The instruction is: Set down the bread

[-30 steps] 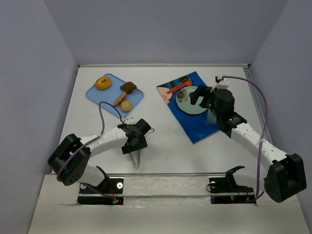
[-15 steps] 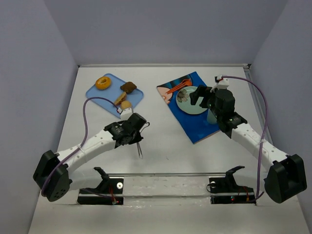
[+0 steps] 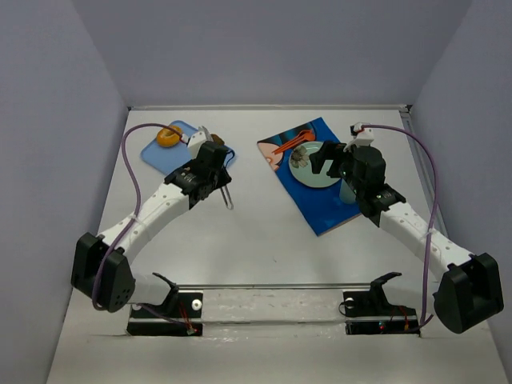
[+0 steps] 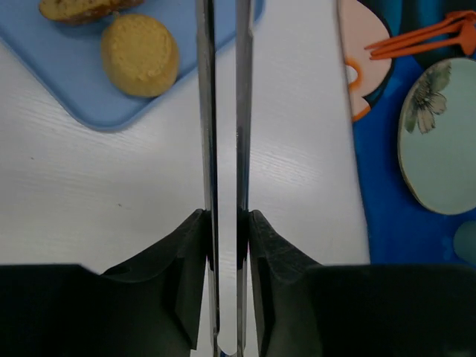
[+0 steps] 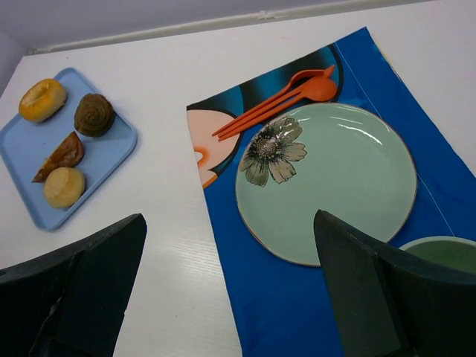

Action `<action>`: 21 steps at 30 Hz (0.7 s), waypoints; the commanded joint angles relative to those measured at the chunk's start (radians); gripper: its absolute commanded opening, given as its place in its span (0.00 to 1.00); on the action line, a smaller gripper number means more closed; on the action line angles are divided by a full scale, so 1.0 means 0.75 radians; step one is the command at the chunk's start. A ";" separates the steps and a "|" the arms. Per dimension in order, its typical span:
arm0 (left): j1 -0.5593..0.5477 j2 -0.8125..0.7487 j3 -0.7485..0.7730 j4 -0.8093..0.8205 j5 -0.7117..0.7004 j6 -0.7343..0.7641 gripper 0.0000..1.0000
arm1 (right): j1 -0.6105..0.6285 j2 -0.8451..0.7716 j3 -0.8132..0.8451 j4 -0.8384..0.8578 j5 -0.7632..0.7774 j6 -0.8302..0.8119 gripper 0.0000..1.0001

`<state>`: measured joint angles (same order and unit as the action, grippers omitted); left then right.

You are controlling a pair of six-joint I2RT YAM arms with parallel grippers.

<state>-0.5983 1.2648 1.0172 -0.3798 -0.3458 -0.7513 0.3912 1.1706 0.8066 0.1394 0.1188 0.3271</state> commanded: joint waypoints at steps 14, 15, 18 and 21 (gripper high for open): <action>0.072 0.179 0.251 -0.160 -0.107 0.112 0.66 | 0.000 0.047 0.041 0.066 -0.015 -0.029 1.00; 0.072 0.177 0.253 -0.166 -0.132 0.112 0.66 | 0.000 0.053 0.043 0.064 -0.013 -0.031 1.00; 0.074 0.175 0.272 -0.175 -0.163 0.136 0.66 | 0.000 0.065 0.047 0.064 -0.009 -0.029 1.00; 0.082 0.189 0.290 -0.183 -0.201 0.175 0.66 | 0.000 0.069 0.051 0.064 0.001 -0.029 1.00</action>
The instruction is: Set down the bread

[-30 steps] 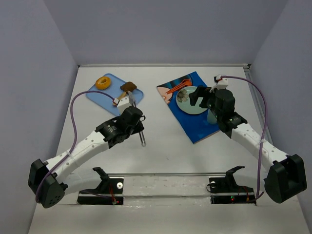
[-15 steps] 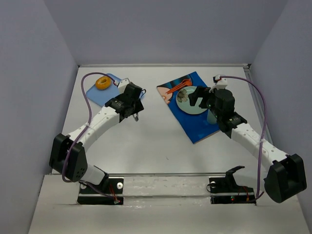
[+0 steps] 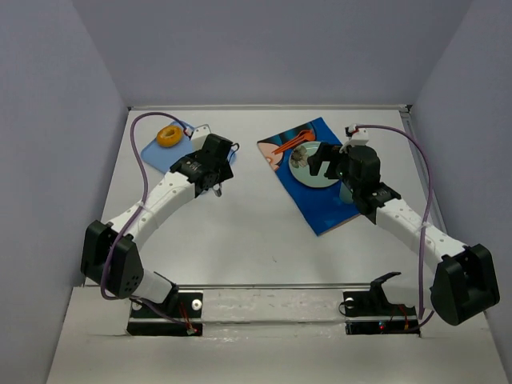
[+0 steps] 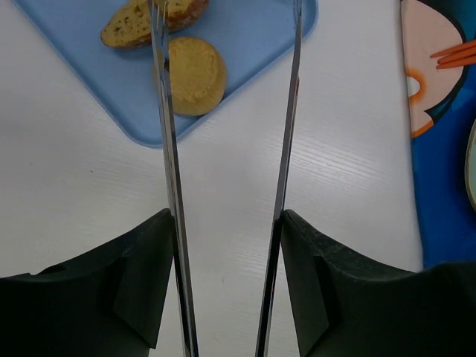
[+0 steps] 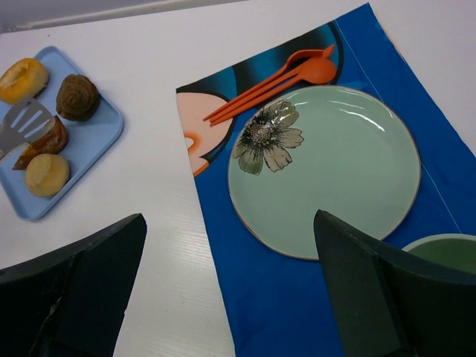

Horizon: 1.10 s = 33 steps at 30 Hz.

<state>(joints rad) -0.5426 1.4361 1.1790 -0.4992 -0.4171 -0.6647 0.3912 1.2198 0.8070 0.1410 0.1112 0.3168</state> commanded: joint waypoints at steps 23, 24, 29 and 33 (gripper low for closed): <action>0.046 0.363 0.242 -0.155 -0.293 0.218 0.56 | 0.000 0.041 0.063 0.062 0.085 -0.022 1.00; 0.049 0.372 0.246 -0.147 -0.293 0.215 0.56 | 0.000 0.045 0.065 0.064 0.087 -0.022 1.00; 0.079 0.409 0.265 -0.134 -0.297 0.222 0.50 | 0.000 0.051 0.067 0.062 0.097 -0.024 1.00; 0.096 0.390 0.261 -0.136 -0.295 0.215 0.37 | 0.000 0.049 0.065 0.062 0.118 -0.019 1.00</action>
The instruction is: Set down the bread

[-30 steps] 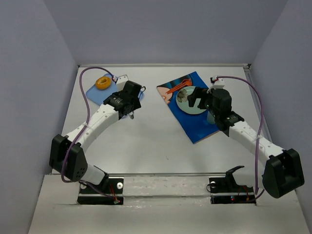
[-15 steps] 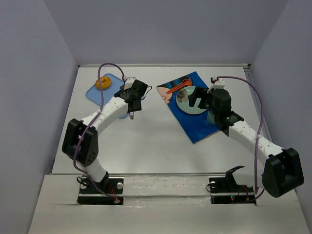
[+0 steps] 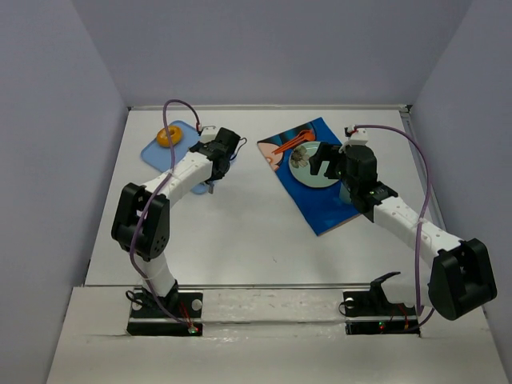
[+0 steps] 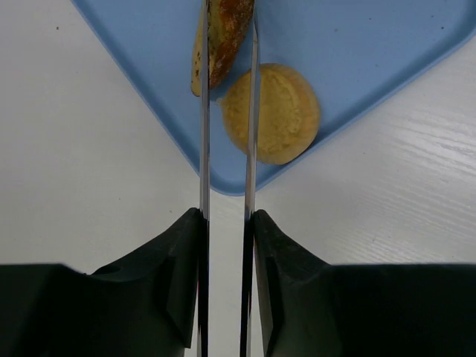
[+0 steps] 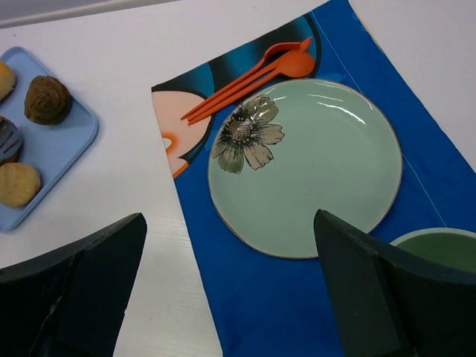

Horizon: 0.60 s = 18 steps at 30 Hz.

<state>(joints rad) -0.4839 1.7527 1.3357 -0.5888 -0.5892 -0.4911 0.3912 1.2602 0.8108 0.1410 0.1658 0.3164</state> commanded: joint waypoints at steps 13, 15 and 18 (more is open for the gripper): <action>-0.015 -0.253 0.150 0.012 -0.043 -0.069 0.18 | 0.000 -0.028 0.052 0.062 0.067 0.003 0.99; -0.076 -0.271 0.156 0.083 0.008 -0.041 0.18 | 0.000 -0.068 0.032 0.064 0.141 0.054 0.99; -0.183 -0.235 0.229 0.116 0.004 -0.018 0.18 | 0.000 -0.152 -0.021 0.062 0.306 0.128 1.00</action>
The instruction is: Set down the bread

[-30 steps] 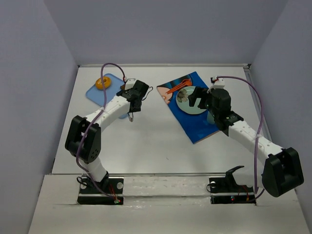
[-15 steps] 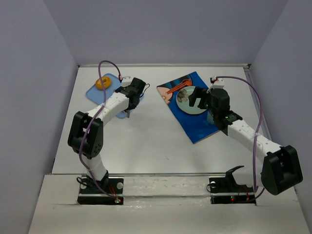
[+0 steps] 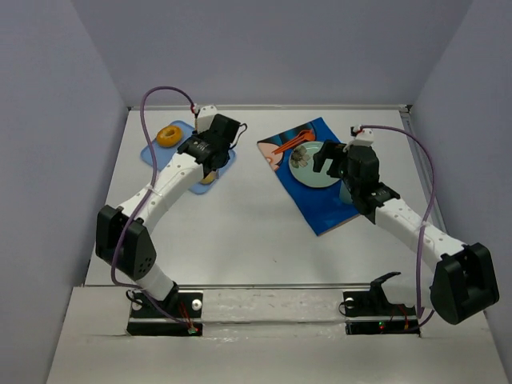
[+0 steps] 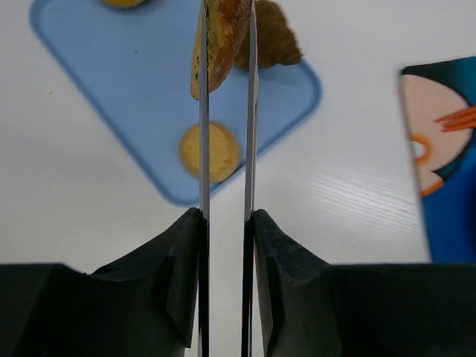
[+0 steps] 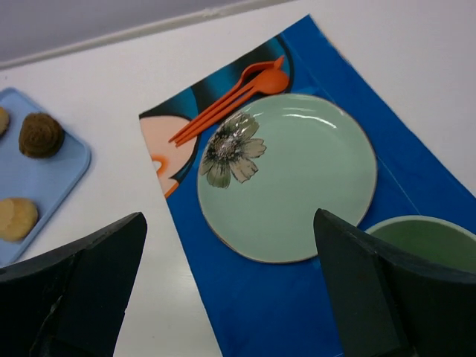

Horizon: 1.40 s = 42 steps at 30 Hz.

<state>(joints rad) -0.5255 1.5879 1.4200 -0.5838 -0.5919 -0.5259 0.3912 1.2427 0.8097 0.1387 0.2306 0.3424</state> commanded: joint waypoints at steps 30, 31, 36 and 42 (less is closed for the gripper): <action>-0.535 0.922 1.083 0.028 0.380 0.298 0.54 | 0.000 -0.585 -0.292 0.065 0.803 0.284 1.00; -0.537 0.912 1.078 0.032 0.380 0.302 0.54 | 0.000 -0.585 -0.292 0.065 0.803 0.286 1.00; -0.559 0.836 1.058 0.040 0.396 0.335 0.63 | 0.000 -0.581 -0.292 0.067 0.797 0.290 1.00; -0.578 0.759 1.036 0.028 0.401 0.337 0.63 | 0.000 -0.573 -0.286 0.065 0.787 0.288 1.00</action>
<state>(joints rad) -0.9432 2.3062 2.2002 -0.5709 -0.2943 -0.2966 0.3912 0.8135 0.5858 0.1413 0.7925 0.5468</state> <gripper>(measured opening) 0.640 0.997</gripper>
